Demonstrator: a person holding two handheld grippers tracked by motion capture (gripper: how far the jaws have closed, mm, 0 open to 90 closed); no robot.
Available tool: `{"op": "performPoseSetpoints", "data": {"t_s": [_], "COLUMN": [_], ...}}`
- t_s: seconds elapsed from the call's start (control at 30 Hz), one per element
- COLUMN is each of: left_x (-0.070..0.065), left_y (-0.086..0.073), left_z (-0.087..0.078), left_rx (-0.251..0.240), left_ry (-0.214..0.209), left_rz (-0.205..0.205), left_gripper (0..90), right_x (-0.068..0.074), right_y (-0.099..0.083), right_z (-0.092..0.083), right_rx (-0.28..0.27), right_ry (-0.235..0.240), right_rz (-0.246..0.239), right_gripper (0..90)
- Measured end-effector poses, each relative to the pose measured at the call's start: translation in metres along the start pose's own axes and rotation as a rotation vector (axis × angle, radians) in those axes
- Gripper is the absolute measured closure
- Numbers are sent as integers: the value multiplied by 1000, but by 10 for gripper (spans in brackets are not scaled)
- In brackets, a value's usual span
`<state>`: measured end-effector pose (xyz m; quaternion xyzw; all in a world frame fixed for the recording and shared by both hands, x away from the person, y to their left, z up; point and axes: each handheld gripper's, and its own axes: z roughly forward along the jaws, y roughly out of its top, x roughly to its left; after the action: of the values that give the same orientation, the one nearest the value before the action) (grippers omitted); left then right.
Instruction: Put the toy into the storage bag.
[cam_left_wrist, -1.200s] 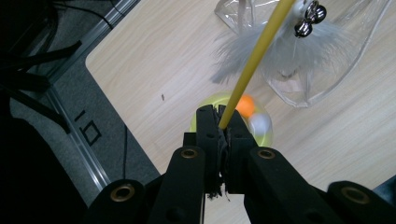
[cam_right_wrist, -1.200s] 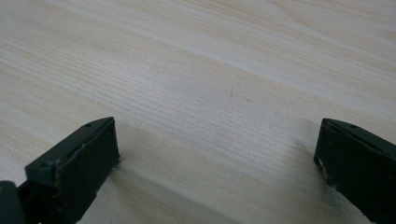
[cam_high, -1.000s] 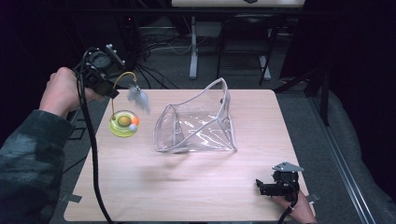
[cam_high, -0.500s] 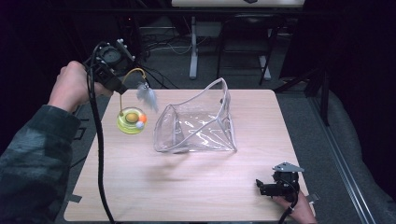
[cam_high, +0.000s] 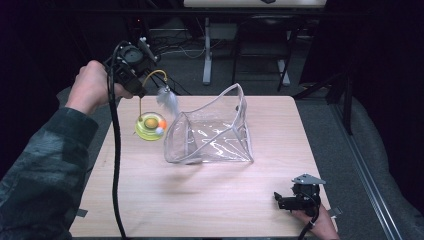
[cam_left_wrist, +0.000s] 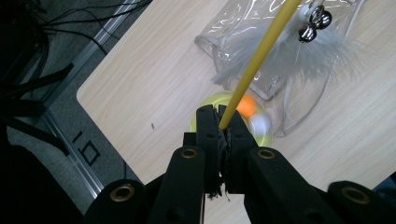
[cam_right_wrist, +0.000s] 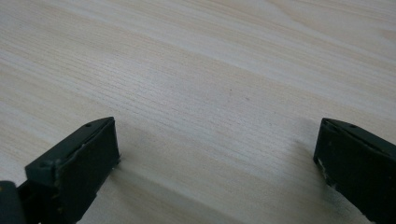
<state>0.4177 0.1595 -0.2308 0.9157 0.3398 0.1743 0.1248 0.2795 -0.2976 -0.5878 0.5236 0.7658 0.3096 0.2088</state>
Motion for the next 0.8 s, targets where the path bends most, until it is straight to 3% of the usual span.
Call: {"op": "performPoseSetpoints", "data": {"t_s": [0.8], "left_x": [-16], "left_y": [29], "left_z": [15], "left_rx": [21], "left_ry": [-32], "left_rz": [42], "left_gripper": [876], "right_x": [0], "right_y": [0], "right_z": [0], "right_rx": [-2], "right_ry": [0], "right_rz": [1], "right_gripper": [0]}}
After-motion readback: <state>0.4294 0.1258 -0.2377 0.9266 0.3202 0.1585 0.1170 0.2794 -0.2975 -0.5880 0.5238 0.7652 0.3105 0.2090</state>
